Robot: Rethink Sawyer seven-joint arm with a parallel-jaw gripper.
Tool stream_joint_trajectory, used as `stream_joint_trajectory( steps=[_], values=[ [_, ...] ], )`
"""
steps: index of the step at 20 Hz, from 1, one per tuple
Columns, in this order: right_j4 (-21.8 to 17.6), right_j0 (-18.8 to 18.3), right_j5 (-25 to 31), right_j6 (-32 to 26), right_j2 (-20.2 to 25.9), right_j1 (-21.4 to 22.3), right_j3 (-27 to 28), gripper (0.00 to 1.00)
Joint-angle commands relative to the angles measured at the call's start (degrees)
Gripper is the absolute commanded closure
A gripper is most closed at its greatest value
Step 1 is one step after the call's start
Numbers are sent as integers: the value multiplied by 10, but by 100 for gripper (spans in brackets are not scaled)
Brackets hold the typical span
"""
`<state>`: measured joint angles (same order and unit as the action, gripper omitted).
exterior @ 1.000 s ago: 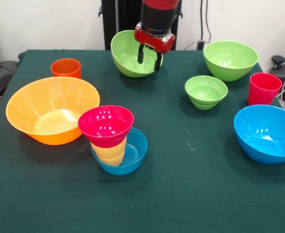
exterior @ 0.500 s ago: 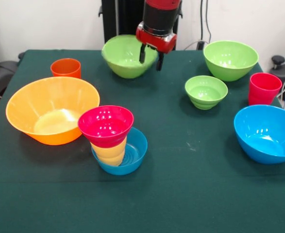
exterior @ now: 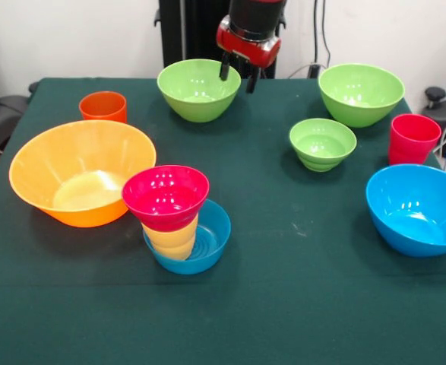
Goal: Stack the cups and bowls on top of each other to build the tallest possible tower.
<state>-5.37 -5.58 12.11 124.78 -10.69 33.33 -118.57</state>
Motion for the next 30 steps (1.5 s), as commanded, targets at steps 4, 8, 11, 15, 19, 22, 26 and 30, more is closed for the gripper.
stream_joint_trajectory(
  steps=[4,8,11,15,19,22,26,30],
  values=[
    [-18,23,38,29,6,-7,59,0],
    [-18,25,-20,45,6,-24,51,0],
    [-15,26,-55,57,9,-34,44,0],
    [-13,32,-70,60,4,-39,42,0],
    [-13,38,-88,61,0,-42,34,0],
    [-11,33,-95,59,5,-43,32,0],
    [-11,24,-101,54,14,-43,31,0],
    [-9,24,-96,52,16,-41,29,0]
  ],
)
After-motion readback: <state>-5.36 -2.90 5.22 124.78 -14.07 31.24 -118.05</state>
